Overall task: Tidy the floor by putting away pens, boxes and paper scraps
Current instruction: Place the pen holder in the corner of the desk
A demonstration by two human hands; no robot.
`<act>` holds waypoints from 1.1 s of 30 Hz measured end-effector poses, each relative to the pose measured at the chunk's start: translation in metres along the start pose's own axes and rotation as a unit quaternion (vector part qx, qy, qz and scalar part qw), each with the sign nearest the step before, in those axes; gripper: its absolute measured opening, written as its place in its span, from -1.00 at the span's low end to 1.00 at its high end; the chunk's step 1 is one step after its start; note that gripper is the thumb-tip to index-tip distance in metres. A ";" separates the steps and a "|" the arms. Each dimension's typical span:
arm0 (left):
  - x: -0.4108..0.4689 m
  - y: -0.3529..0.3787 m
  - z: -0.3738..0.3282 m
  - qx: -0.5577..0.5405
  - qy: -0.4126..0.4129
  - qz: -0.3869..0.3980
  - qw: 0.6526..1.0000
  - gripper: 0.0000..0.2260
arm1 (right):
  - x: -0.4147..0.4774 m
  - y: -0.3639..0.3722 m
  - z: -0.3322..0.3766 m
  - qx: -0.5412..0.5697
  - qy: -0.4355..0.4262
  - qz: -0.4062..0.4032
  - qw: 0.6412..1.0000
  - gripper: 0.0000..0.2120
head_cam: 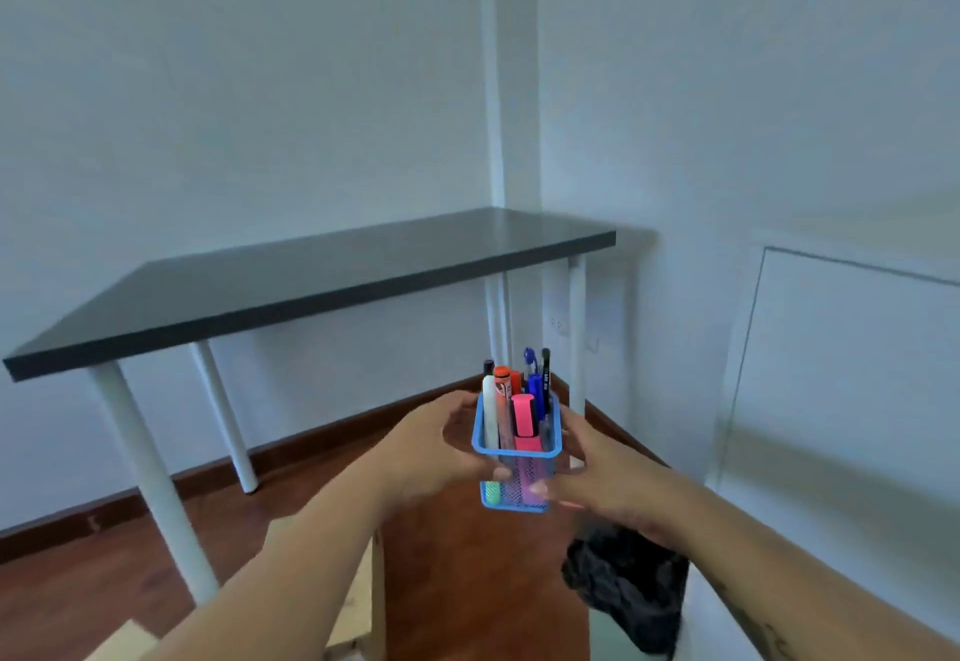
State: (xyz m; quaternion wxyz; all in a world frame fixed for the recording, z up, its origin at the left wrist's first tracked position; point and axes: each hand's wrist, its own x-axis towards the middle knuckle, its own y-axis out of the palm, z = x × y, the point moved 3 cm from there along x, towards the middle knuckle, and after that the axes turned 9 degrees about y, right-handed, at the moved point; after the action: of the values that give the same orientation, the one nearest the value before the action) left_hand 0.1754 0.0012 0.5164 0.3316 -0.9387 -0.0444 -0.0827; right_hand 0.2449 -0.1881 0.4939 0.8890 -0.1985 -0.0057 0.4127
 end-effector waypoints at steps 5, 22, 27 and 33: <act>0.015 -0.076 -0.084 -0.013 0.060 -0.033 0.998 -0.46 | -0.016 -0.033 0.109 -0.032 -0.040 -0.046 0.998 -0.30; 0.135 -0.172 -0.077 -0.119 0.033 -0.073 0.990 -0.48 | 0.120 -0.052 0.190 -0.017 -0.125 -0.239 0.963 -0.32; 0.213 -0.178 -0.032 -0.102 0.038 -0.089 0.990 -0.39 | 0.209 -0.071 0.177 -0.016 -0.157 -0.317 0.935 -0.28; 0.294 -0.196 0.018 -0.025 0.036 -0.098 0.994 -0.35 | 0.305 -0.118 0.170 -0.011 -0.150 -0.349 0.925 -0.39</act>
State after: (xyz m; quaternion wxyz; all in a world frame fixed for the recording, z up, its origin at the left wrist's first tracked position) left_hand 0.4399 0.1729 0.6774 0.2996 -0.9342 -0.1222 -0.1499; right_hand 0.5027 0.0272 0.6454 0.9633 -0.1295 -0.2125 0.1007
